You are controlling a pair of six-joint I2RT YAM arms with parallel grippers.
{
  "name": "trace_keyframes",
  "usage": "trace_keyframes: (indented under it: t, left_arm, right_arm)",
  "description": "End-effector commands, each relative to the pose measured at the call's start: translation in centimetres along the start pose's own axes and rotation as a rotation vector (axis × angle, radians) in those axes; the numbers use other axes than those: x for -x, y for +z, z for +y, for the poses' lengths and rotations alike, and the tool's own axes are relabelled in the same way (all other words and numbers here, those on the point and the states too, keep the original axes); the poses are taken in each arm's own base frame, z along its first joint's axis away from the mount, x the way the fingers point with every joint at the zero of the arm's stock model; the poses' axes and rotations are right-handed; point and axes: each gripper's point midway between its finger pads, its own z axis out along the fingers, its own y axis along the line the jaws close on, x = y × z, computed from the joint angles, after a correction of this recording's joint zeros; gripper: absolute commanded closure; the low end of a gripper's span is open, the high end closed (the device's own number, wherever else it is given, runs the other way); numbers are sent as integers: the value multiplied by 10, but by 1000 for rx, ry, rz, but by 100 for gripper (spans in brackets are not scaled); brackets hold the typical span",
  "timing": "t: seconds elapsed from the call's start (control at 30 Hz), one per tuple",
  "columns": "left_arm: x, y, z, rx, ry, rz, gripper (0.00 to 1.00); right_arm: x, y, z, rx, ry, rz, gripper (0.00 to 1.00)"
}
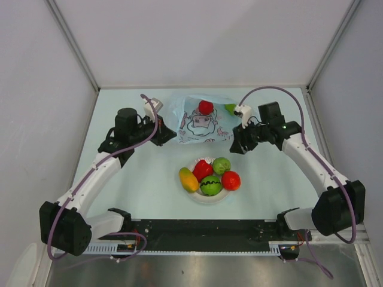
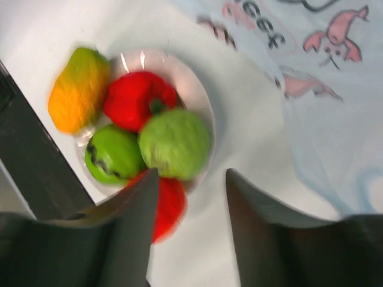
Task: Take the fake fruits out of the plastic bag
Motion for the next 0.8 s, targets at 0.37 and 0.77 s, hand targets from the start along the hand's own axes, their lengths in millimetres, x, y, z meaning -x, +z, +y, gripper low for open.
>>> trace_keyframes:
  t: [0.37, 0.77]
  left_arm:
    - [7, 2, 0, -16, 9, -19, 100]
    - [6, -2, -1, -6, 27, -25, 100]
  right_arm:
    - [-135, -29, 13, 95, -257, 406, 100]
    - [-141, 8, 24, 131, -386, 465, 100]
